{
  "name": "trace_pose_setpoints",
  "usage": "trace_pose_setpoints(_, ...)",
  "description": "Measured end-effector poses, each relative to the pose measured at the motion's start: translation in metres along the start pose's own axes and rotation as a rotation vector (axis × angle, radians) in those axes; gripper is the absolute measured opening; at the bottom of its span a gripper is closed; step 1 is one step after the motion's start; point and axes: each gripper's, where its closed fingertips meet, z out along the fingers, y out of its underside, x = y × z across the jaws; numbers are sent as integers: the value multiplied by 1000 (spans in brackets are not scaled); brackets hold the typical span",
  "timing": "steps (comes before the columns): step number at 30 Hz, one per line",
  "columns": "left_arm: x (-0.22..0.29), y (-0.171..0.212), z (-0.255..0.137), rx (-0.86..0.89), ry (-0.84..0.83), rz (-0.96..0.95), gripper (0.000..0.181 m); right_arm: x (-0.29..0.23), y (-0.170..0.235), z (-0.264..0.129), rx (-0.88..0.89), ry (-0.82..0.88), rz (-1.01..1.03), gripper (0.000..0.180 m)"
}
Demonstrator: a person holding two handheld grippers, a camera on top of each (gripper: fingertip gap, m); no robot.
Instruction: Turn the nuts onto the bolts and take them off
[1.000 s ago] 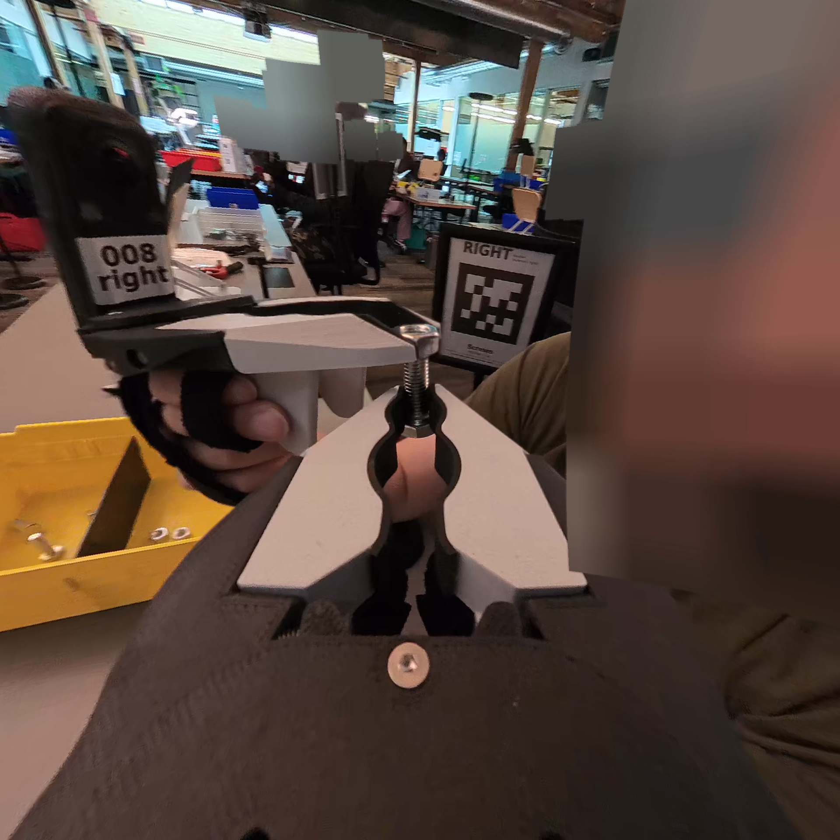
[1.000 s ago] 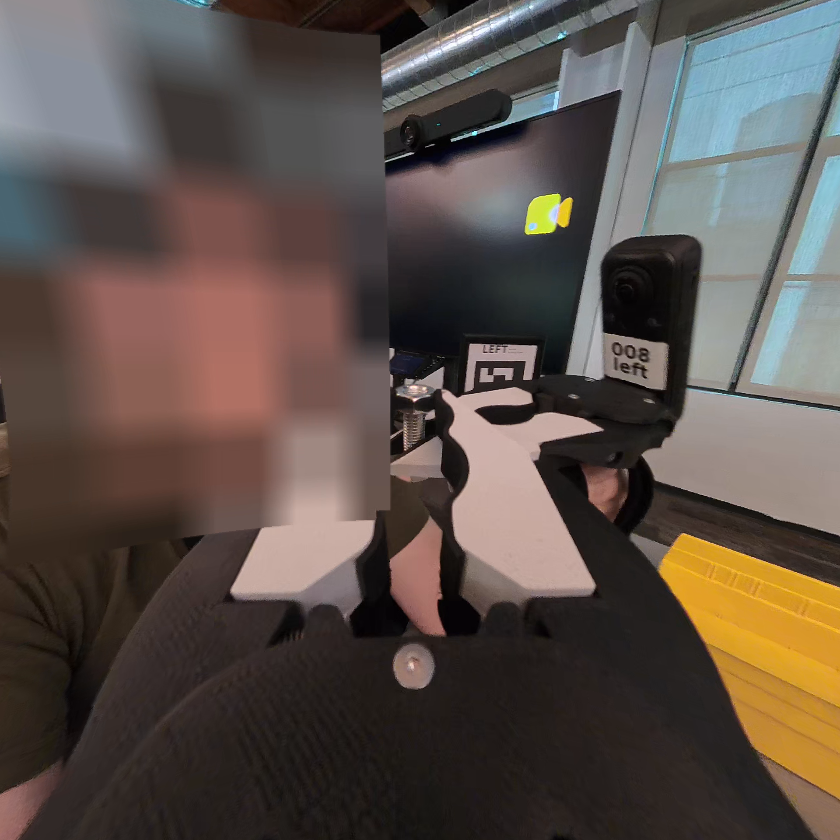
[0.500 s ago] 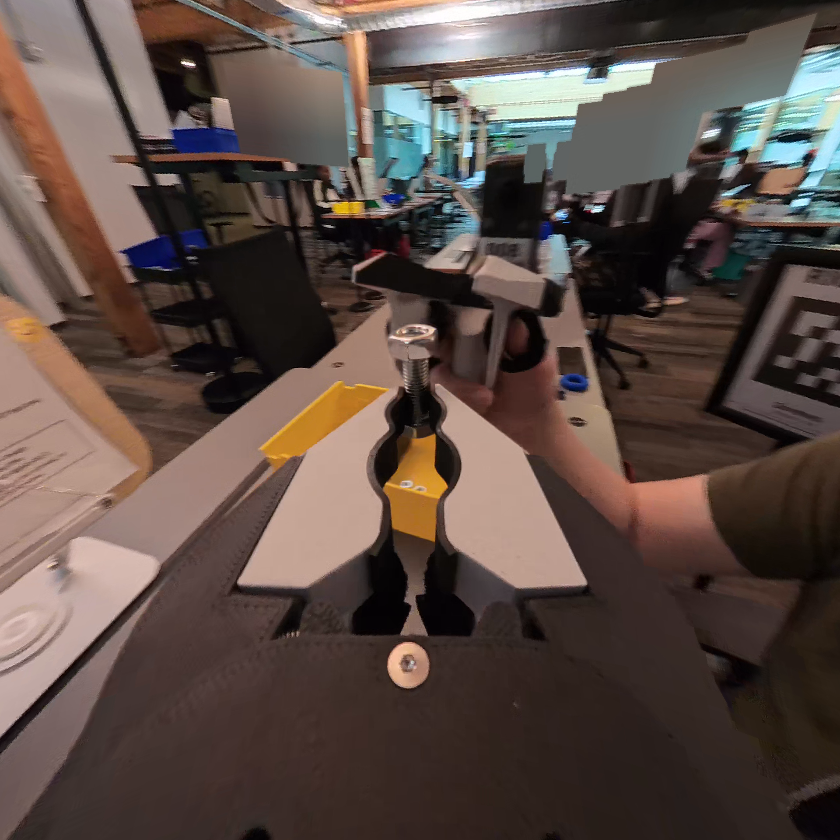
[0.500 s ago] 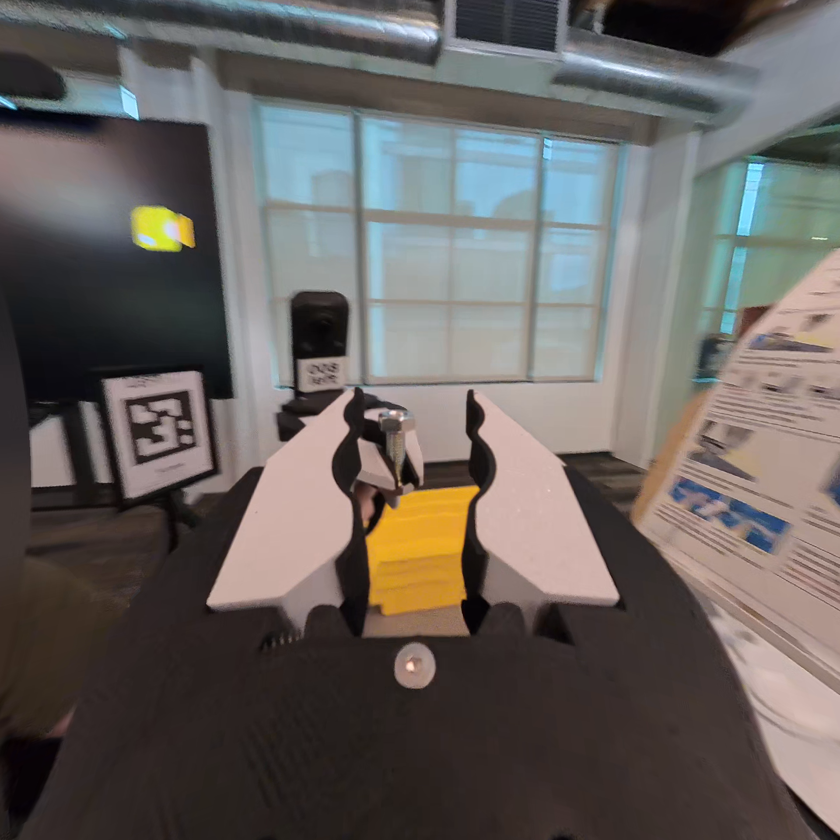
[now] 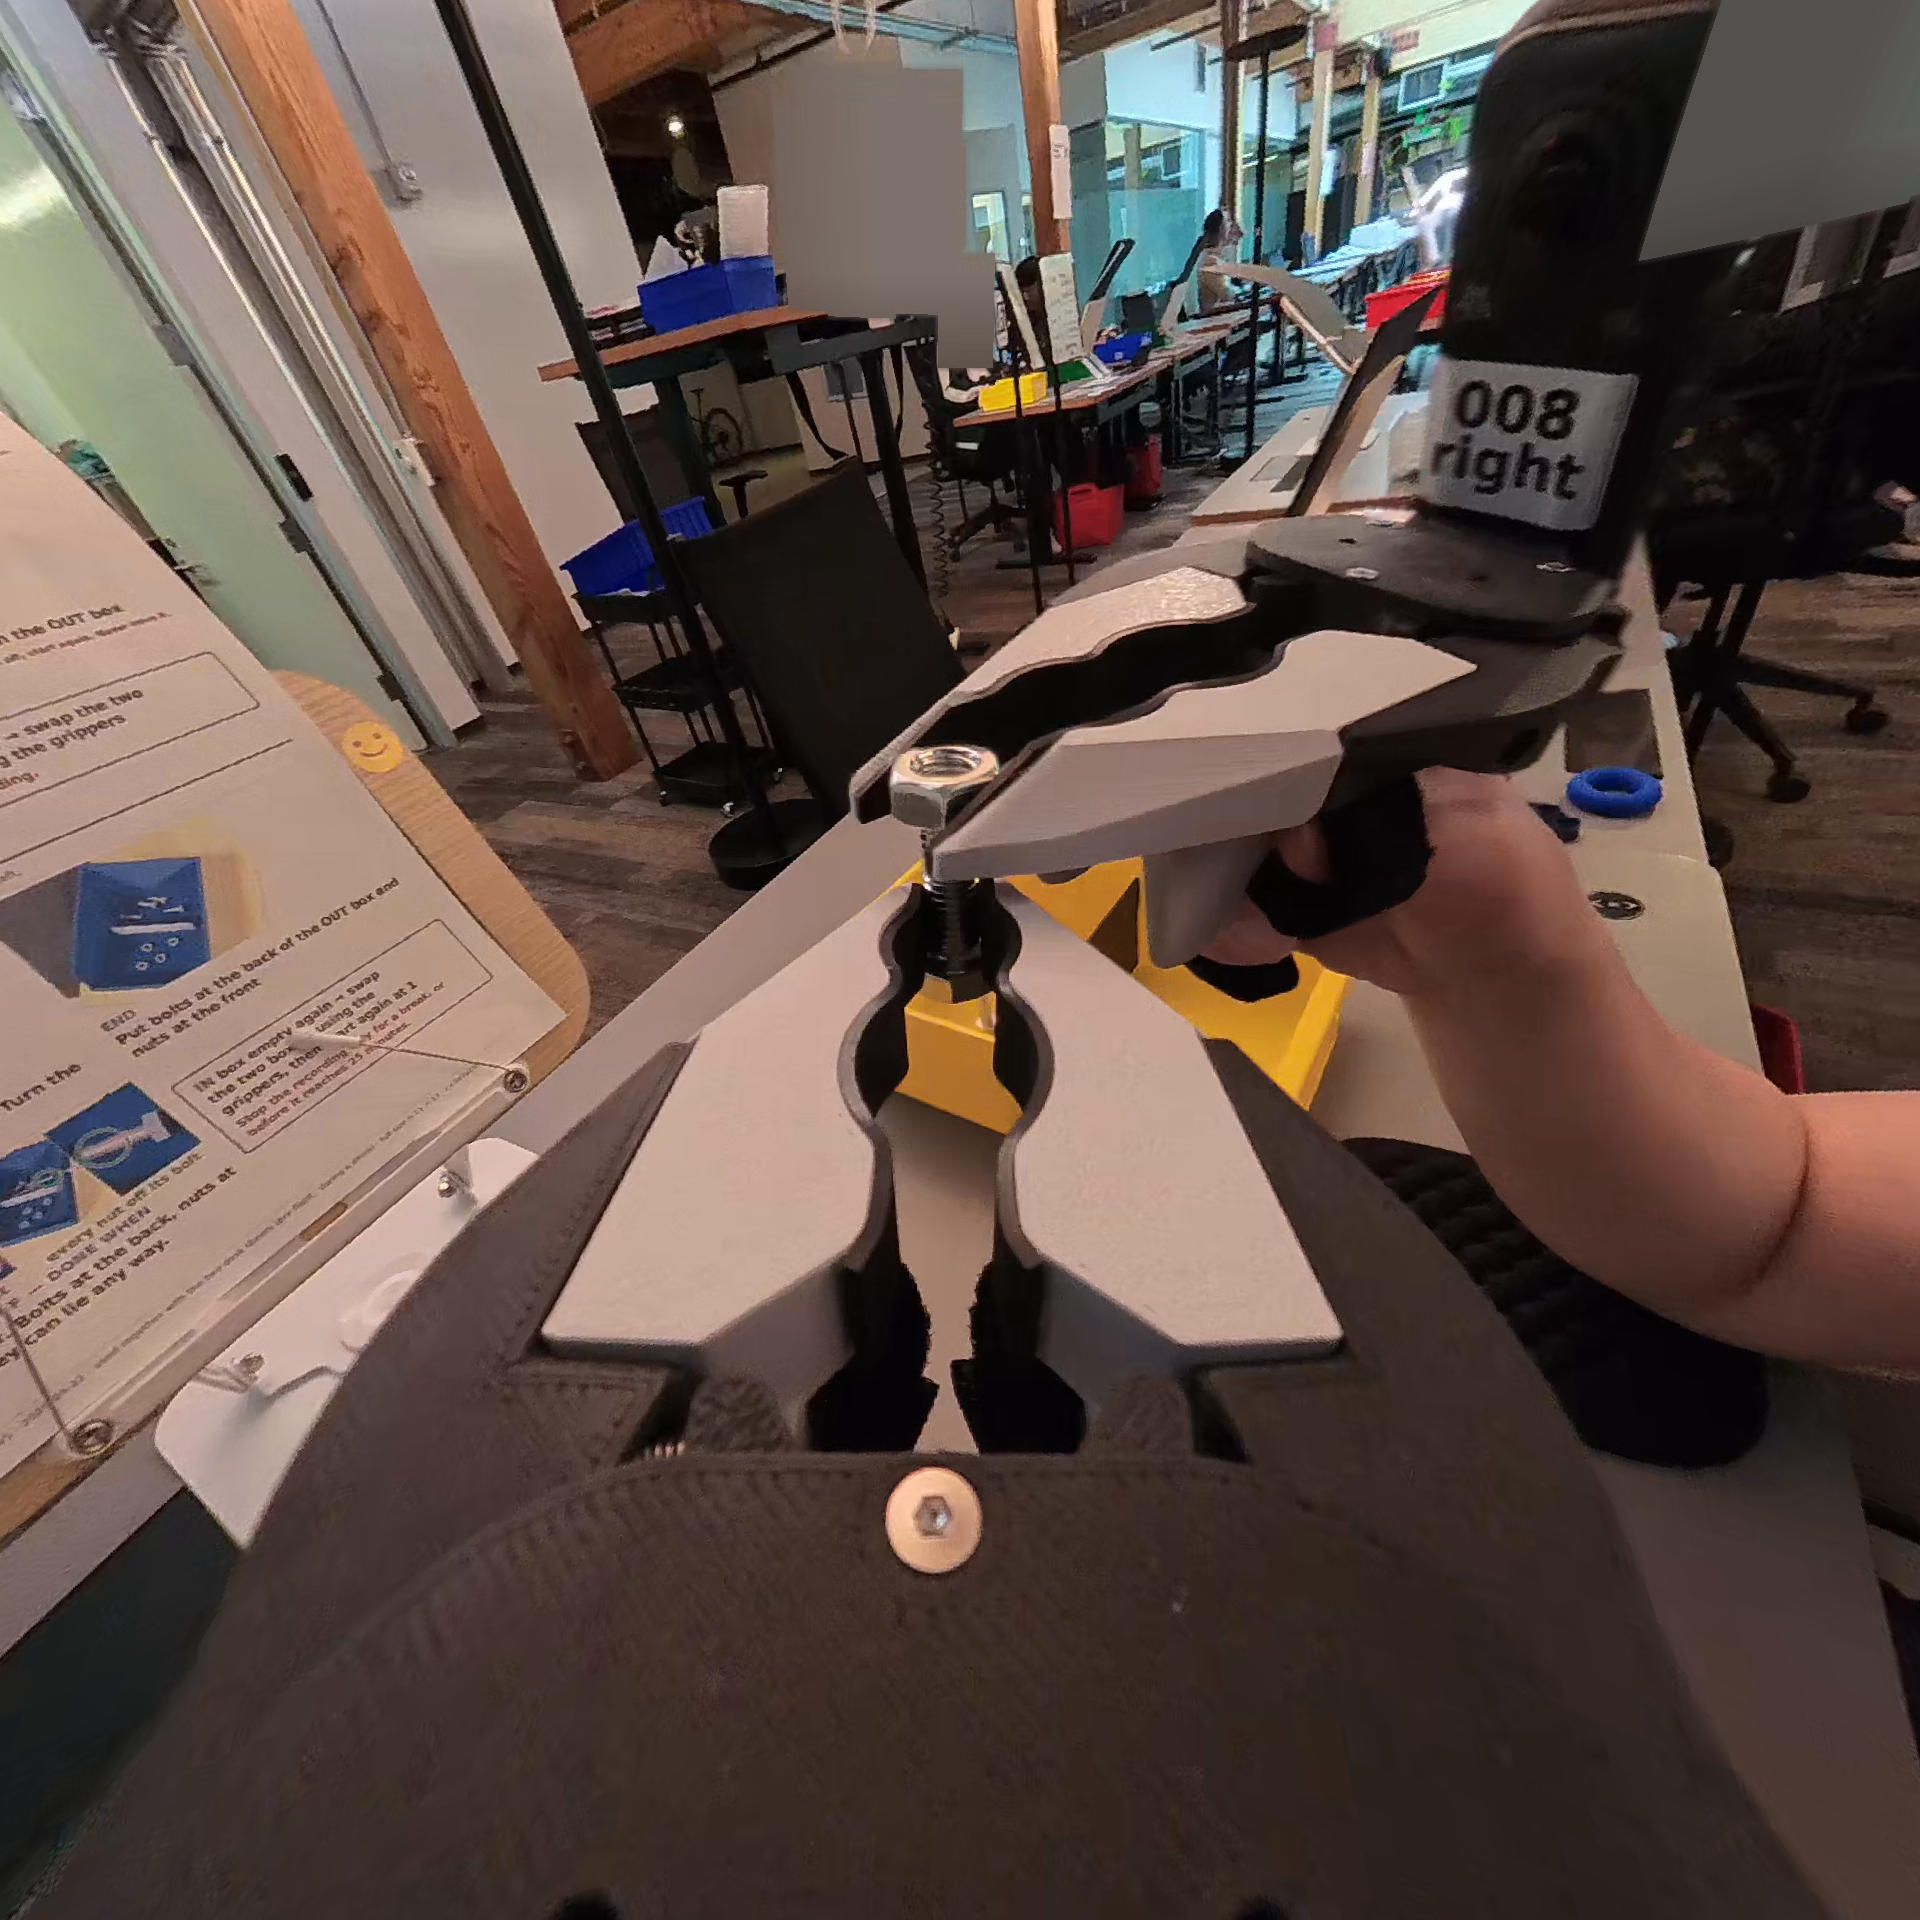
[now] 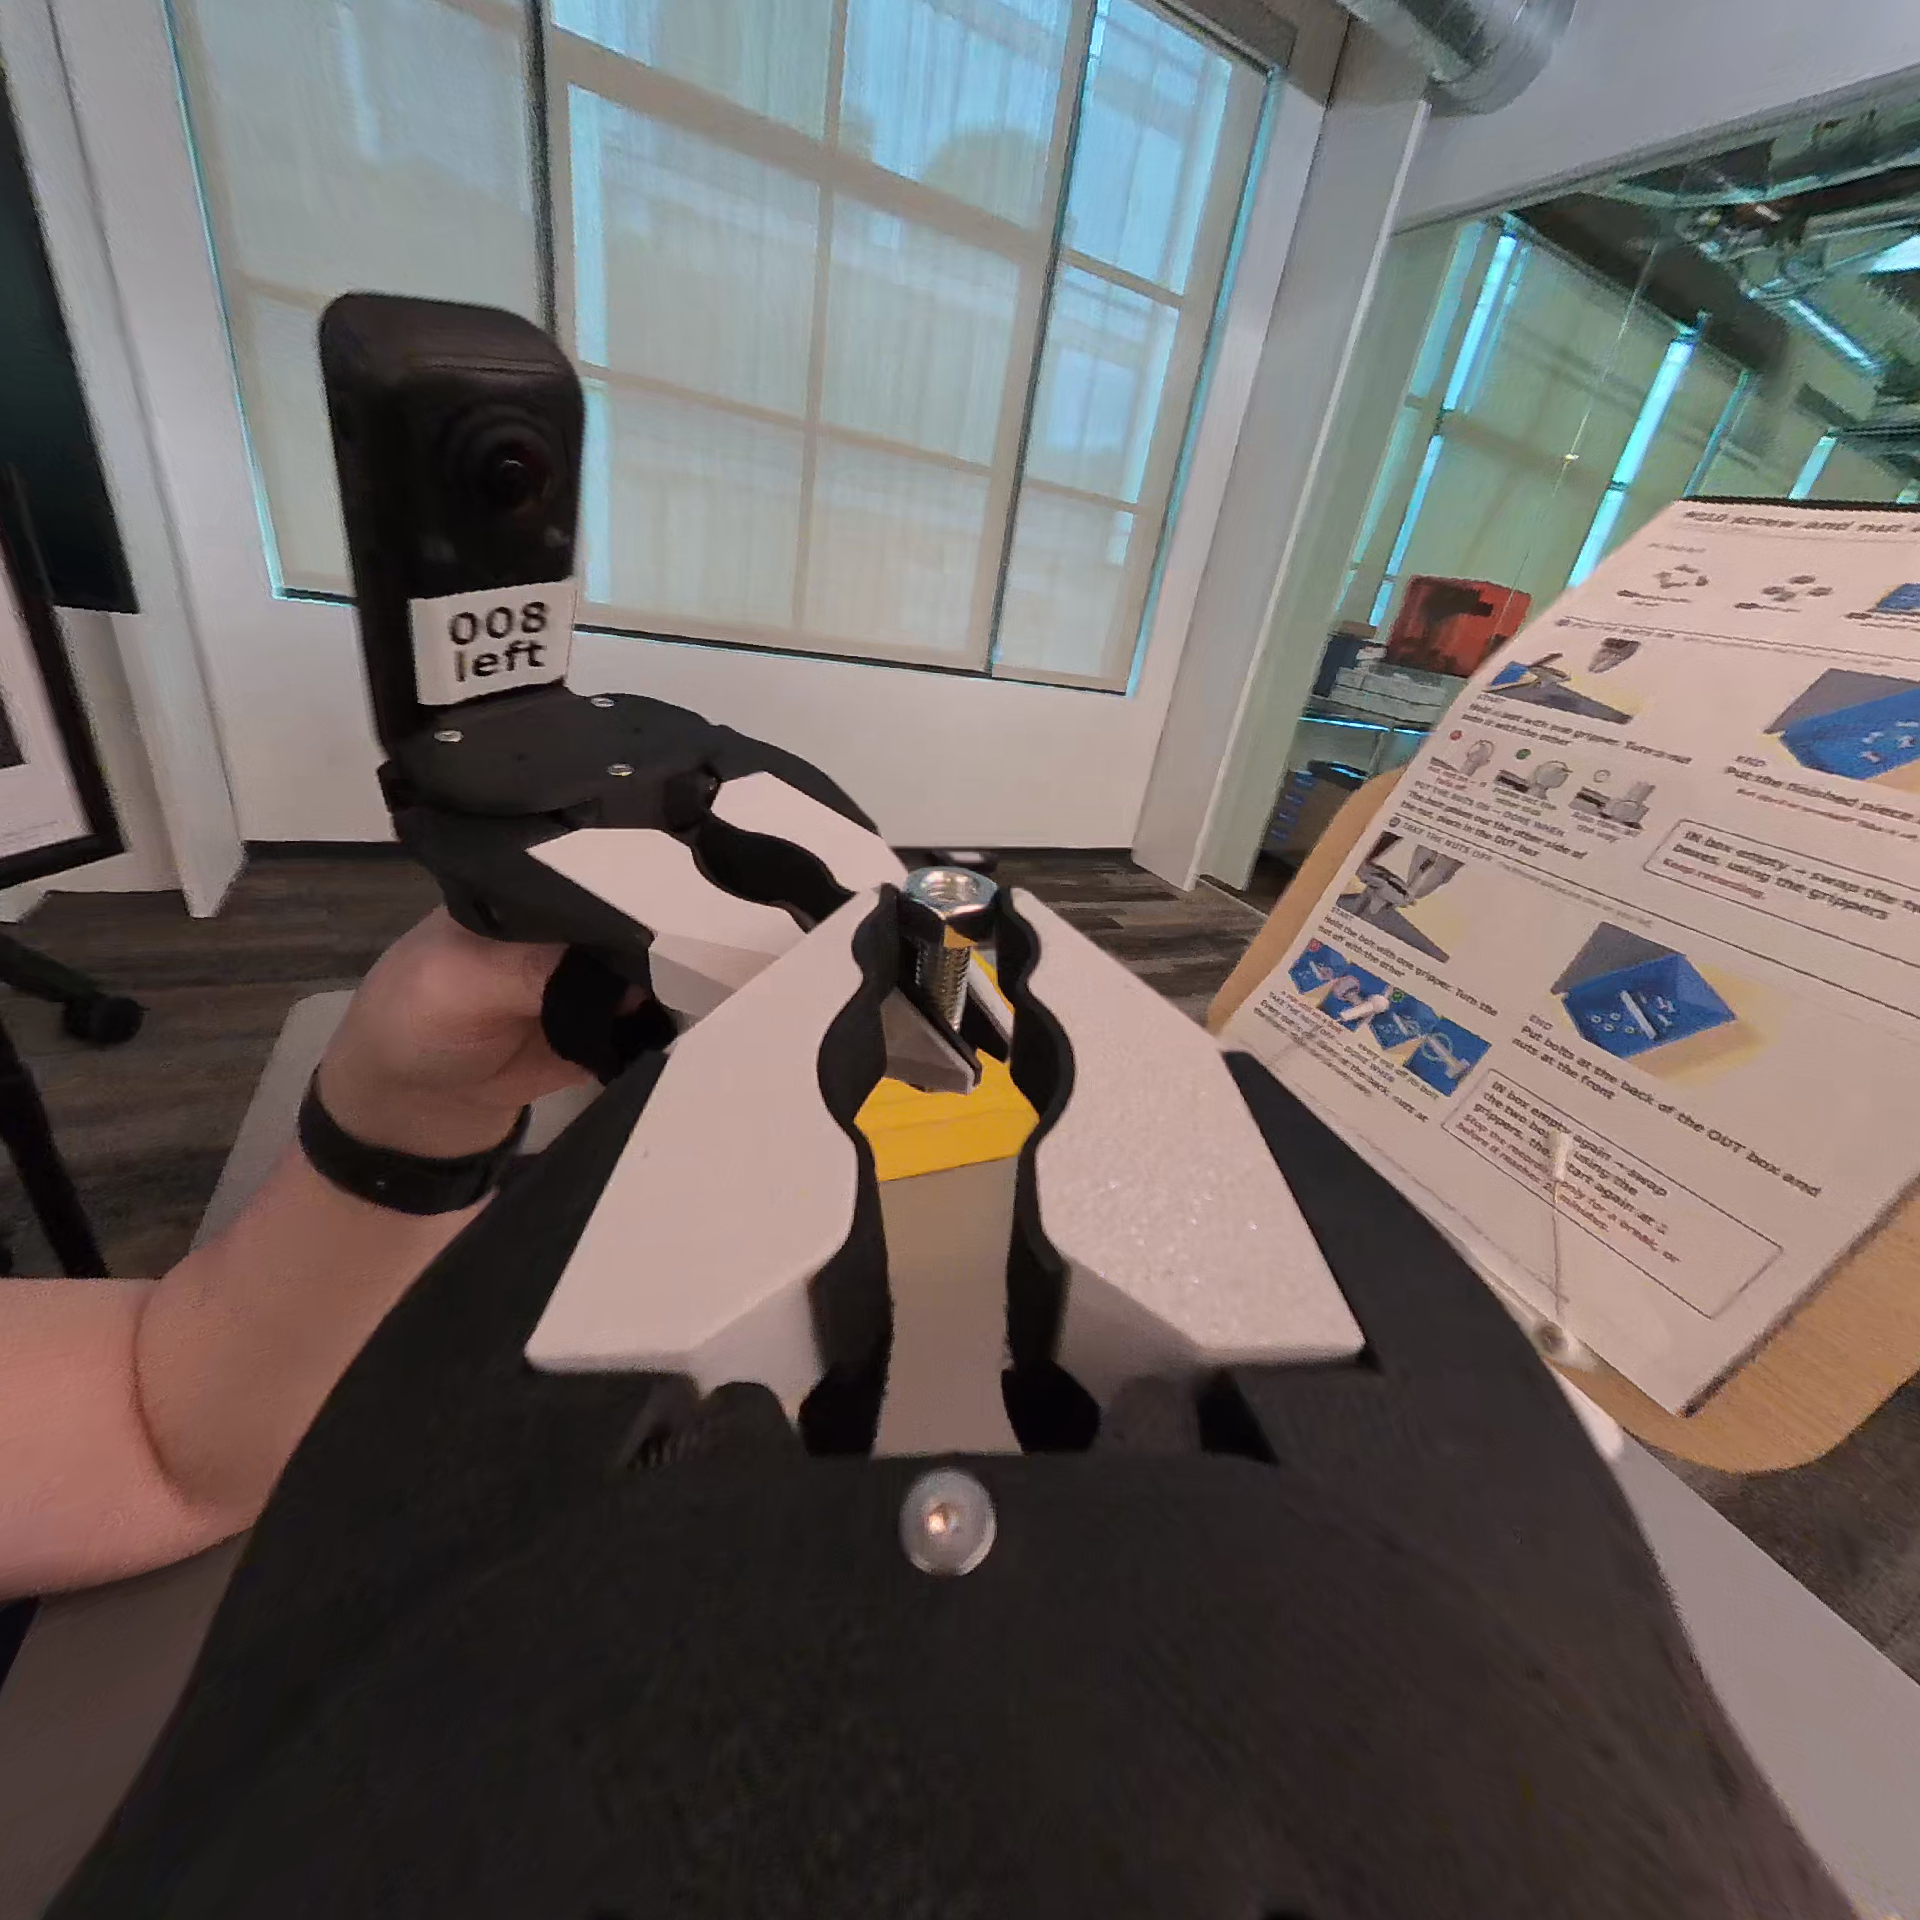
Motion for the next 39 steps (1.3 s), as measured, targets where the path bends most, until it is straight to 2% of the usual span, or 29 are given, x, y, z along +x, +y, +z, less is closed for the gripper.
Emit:
trace_pose_setpoints(3,14,-8,-4,42,97,-23,8,-15,-11,-8,71,-182,81,16)
trace_pose_setpoints(7,57,-16,-18,76,391,-75,8,-53,-36,-37,229,-614,252,16)
trace_pose_setpoints(9,79,-18,-25,81,530,-92,8,-61,-43,-48,279,-744,311,16)
trace_pose_setpoints(11,87,-20,-26,87,575,-95,8,-54,-36,-41,245,-693,304,16)
trace_pose_setpoints(15,79,-11,-21,41,487,-26,8,-40,-14,-34,101,-557,192,16)
trace_pose_setpoints(18,71,-11,-22,42,440,-16,8,-30,-3,-51,0,-501,85,17)
trace_pose_setpoints(21,66,-12,-26,45,426,-23,8,0,11,-73,-95,-339,-45,17)
trace_pose_setpoints(23,62,-13,-28,53,417,-33,8,15,42,-92,-238,-295,-129,16)
trace_pose_setpoints(26,60,-14,-29,57,412,-40,8,55,111,-122,-516,-181,-255,17)
trace_pose_setpoints(28,60,-14,-30,57,410,-35,8,66,153,-142,-645,-217,-204,17)
trace_pose_setpoints(30,61,-14,-31,58,414,-31,8,70,185,-155,-700,-286,-50,17)
trace_pose_setpoints(34,61,-14,-33,58,414,-25,8,106,250,-182,-871,-180,224,17)
trace_pose_setpoints(36,60,-15,-34,62,414,-29,8,115,271,-194,-938,-148,299,17)
trace_pose_setpoints(39,58,-13,-31,55,414,-38,8,117,282,-197,-955,-148,318,17)
